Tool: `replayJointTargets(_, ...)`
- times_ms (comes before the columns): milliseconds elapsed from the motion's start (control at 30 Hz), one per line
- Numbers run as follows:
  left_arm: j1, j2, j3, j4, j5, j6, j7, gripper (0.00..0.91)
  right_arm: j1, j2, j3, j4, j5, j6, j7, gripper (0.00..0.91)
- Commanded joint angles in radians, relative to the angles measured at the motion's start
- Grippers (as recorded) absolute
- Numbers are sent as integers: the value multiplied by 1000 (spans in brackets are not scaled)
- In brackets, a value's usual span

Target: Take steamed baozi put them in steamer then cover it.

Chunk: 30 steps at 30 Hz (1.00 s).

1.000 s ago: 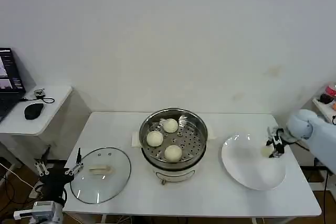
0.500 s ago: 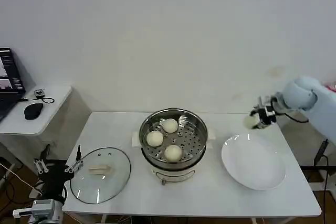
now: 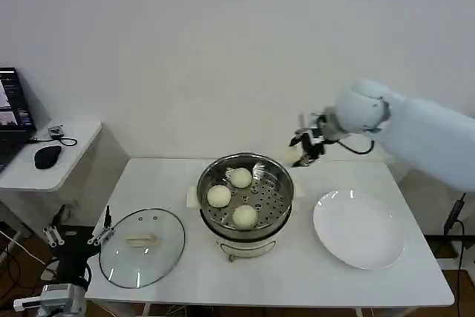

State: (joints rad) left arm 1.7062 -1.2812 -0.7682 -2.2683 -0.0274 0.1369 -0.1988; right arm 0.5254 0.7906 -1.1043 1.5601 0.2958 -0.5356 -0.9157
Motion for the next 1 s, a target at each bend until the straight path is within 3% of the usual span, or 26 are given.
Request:
replayJointTargets(33, 3, -2, 0, -2, 2, 0, 0, 907, 2, 131, -104, 33, 162, -152, 134, 605)
replayJointTargets(133, 1, -4, 0, 3, 3, -1, -1, 907, -37, 124, -100, 30, 190, -175, 158, 605)
replayJointTargets(400, -6, 2, -2, 8, 5, -1, -1, 907, -116, 145, -85, -42, 158, -179, 167, 605)
replayJointTargets(1000, -5, 0, -8, 17, 2, -6, -1, 907, -141, 159, -86, -79, 106, -173, 147, 605)
